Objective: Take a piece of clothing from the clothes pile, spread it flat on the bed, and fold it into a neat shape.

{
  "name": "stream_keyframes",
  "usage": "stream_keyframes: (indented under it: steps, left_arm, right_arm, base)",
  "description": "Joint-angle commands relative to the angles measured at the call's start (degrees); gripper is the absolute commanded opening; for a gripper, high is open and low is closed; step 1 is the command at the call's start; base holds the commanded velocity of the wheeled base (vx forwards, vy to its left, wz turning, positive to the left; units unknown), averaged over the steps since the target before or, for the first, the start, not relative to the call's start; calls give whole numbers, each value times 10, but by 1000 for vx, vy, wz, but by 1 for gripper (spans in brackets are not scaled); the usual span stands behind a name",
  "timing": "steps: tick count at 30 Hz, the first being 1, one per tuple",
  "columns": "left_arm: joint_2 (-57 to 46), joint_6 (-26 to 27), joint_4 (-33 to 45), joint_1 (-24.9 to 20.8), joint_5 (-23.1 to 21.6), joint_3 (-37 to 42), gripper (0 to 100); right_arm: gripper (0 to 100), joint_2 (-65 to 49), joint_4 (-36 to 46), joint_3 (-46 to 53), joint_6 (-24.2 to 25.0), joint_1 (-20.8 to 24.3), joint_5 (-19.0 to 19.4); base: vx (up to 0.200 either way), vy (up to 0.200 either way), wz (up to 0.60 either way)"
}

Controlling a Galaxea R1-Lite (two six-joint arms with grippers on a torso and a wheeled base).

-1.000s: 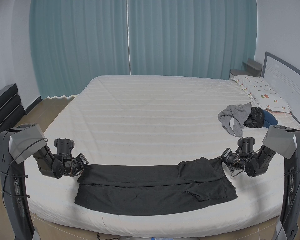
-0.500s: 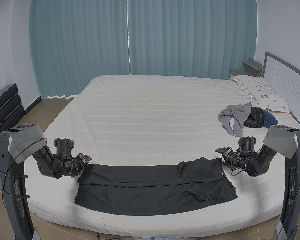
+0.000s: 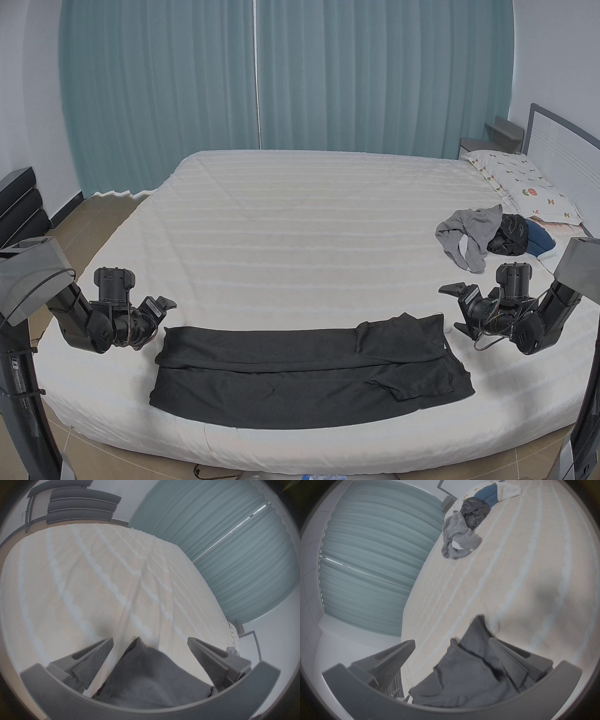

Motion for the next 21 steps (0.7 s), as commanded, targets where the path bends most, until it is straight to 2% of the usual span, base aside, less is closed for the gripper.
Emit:
stream_keyframes:
  steps: [1,4,10,21]
  left_arm:
    - [-50,-16,-3,2,-32,50,100]
    - [-58,-60,-3,2,-59,53,100]
    - [-51,-67,-4,2,-70,62,100]
    - [-29,-67,-4,2,-83,63,100]
  right_arm:
    - [100,-46,-1,62,10,45,5]
    - [100,-49,-1,75,28,71,3]
    - [100,-69,-1,113,78,102,7]
    - [100,-20,-1,121,81,139,1]
  base:
    - [-200,0,0]
    - [0,0,0]
    - [0,0,0]
    - [0,0,0]
